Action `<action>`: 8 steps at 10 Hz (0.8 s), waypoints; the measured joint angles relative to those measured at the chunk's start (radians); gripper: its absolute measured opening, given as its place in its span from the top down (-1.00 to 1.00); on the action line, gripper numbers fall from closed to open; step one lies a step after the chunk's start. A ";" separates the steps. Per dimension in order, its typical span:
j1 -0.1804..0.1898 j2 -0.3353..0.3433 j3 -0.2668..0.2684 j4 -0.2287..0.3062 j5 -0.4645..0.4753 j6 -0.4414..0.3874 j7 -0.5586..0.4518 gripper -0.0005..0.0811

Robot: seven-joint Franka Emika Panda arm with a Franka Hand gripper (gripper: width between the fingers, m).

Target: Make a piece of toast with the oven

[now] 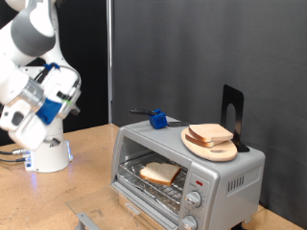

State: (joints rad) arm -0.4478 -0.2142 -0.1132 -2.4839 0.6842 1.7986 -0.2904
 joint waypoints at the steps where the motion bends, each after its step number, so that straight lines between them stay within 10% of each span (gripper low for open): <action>1: -0.003 0.026 -0.013 0.006 0.012 0.009 -0.023 -0.99; 8: -0.008 0.101 -0.046 0.042 0.046 0.013 -0.052 -0.99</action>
State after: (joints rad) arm -0.4559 -0.1128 -0.1588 -2.4418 0.7302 1.8114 -0.3423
